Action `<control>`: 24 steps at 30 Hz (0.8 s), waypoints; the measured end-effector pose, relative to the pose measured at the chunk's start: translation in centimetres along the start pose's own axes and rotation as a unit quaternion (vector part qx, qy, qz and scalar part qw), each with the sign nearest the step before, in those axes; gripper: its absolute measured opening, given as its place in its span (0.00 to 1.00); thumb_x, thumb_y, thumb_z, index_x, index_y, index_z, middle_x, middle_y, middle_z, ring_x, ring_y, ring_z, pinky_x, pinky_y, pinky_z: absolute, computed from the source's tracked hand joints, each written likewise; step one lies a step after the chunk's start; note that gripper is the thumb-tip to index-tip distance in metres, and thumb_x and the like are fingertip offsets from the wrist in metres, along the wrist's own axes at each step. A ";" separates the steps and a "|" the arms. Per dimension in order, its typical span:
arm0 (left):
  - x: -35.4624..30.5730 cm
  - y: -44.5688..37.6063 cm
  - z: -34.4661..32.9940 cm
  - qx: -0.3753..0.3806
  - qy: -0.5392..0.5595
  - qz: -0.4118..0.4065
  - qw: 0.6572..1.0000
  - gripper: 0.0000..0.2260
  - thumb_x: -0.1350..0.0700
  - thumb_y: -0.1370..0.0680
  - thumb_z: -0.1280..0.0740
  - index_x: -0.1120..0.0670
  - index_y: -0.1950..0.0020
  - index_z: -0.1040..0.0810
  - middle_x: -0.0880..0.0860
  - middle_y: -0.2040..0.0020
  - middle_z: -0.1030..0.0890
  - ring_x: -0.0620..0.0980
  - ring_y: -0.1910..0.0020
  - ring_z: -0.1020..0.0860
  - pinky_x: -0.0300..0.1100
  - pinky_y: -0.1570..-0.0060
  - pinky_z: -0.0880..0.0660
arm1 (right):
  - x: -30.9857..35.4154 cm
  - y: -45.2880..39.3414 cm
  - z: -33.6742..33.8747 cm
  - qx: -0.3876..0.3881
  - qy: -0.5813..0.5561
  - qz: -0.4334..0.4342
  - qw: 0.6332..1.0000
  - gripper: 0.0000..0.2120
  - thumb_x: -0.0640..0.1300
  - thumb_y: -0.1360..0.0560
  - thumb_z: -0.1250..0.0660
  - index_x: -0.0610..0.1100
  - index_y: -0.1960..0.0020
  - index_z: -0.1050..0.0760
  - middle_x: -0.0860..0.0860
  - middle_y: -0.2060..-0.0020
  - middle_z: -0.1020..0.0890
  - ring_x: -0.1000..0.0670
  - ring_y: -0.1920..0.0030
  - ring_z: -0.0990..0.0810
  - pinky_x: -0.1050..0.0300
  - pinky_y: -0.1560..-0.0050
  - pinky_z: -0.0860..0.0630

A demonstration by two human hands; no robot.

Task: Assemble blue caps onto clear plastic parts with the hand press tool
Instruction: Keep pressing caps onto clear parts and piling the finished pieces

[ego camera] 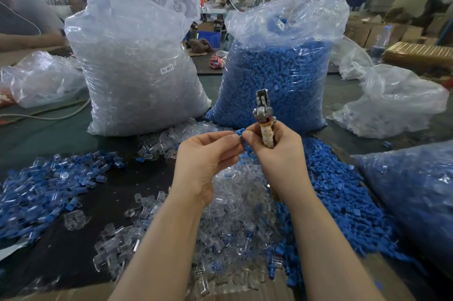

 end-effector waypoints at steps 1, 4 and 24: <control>0.0 0.0 -0.1 0.000 0.000 -0.002 1.000 0.02 0.64 0.27 0.27 0.58 0.57 0.17 0.57 0.62 0.14 0.48 0.63 0.15 0.36 0.64 0.20 | 0.0 0.0 -0.1 -0.002 0.006 -0.002 1.000 0.07 0.41 0.26 0.27 0.51 0.60 0.22 0.53 0.65 0.17 0.54 0.62 0.18 0.55 0.56 0.20; -0.1 0.1 -0.2 0.000 -0.002 -0.014 1.000 0.02 0.64 0.27 0.27 0.58 0.58 0.17 0.57 0.61 0.14 0.49 0.62 0.15 0.37 0.63 0.19 | -0.1 0.0 -0.2 -0.007 0.027 0.001 1.000 0.06 0.43 0.26 0.26 0.51 0.59 0.22 0.53 0.65 0.17 0.53 0.62 0.18 0.51 0.56 0.20; -1.2 0.3 0.0 -0.034 -0.099 -0.161 0.981 0.02 0.65 0.26 0.28 0.59 0.57 0.18 0.53 0.66 0.15 0.47 0.65 0.16 0.34 0.64 0.22 | -0.5 -0.1 1.4 0.140 0.106 -0.049 0.983 0.02 0.42 0.25 0.31 0.49 0.54 0.21 0.49 0.62 0.17 0.45 0.59 0.20 0.45 0.55 0.22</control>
Point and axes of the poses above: each hand's wrist, its own y-axis away from the middle knuckle, its own z-axis out of the back of the hand, x = y × z, the point moved 4 cm from there along -y, towards the middle knuckle
